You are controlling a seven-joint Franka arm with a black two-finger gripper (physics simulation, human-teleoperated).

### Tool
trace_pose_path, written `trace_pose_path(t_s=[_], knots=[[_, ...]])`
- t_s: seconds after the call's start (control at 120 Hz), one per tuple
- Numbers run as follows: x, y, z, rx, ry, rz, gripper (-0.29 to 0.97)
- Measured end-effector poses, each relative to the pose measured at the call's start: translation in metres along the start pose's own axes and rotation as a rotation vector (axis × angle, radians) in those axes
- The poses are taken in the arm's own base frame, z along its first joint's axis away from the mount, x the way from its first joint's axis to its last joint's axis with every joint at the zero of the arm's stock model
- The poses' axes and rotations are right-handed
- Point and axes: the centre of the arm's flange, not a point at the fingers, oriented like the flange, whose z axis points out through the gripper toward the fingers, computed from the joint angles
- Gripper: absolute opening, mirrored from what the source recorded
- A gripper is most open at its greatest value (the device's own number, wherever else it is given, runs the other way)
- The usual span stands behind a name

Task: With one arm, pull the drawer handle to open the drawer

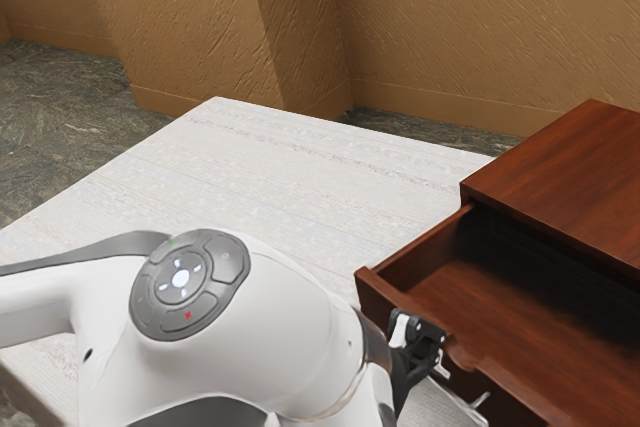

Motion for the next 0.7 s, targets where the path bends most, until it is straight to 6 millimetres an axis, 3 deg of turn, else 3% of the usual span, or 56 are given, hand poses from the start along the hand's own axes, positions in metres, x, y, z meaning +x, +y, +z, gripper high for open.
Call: trace_pose_path(t_s=[0.317,0.7], knots=[[-0.002,0.01,-0.005,0.001,0.003,-0.009,0.68],[-0.01,0.0,-0.062,0.075,0.041,-0.077,0.68]])
